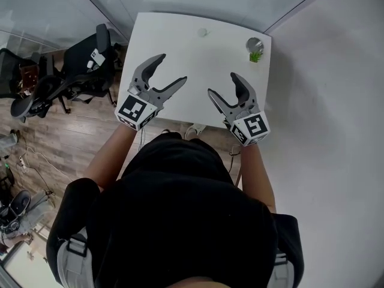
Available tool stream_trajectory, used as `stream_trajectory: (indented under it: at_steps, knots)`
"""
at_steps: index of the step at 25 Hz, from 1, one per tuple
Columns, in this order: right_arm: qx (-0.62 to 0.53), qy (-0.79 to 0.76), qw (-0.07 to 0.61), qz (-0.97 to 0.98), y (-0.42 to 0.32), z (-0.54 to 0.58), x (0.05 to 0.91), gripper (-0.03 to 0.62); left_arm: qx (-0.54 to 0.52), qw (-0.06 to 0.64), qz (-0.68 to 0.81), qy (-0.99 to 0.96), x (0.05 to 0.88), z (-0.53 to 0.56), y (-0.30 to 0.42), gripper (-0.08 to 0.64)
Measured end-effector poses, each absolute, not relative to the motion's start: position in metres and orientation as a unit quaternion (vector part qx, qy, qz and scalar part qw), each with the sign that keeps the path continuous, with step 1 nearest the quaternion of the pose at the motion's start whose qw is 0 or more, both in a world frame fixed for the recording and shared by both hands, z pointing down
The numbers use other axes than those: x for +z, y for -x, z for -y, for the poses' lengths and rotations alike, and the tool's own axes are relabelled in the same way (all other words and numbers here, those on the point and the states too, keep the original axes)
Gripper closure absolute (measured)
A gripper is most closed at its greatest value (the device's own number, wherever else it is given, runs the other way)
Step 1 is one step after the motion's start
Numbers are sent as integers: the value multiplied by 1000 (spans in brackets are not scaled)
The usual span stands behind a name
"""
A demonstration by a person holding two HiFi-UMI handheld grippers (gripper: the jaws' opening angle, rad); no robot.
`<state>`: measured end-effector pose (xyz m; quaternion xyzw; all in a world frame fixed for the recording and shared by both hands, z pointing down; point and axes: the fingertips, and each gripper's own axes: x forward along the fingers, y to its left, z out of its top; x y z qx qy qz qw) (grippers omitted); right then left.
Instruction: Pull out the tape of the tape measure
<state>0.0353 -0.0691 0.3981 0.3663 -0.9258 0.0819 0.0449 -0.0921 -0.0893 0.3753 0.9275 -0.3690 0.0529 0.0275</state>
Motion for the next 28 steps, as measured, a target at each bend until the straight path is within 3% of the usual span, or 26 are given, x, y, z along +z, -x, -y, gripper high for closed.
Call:
stream_trajectory:
  at_steps: [13,28]
  knots:
    - [96,-316,55,942,-53,145,420,261,78,29,385,-919,391,156,65,216]
    - [113,-340,91,929,-42,218,464,272,134,24,294,-946,443,227,66,232]
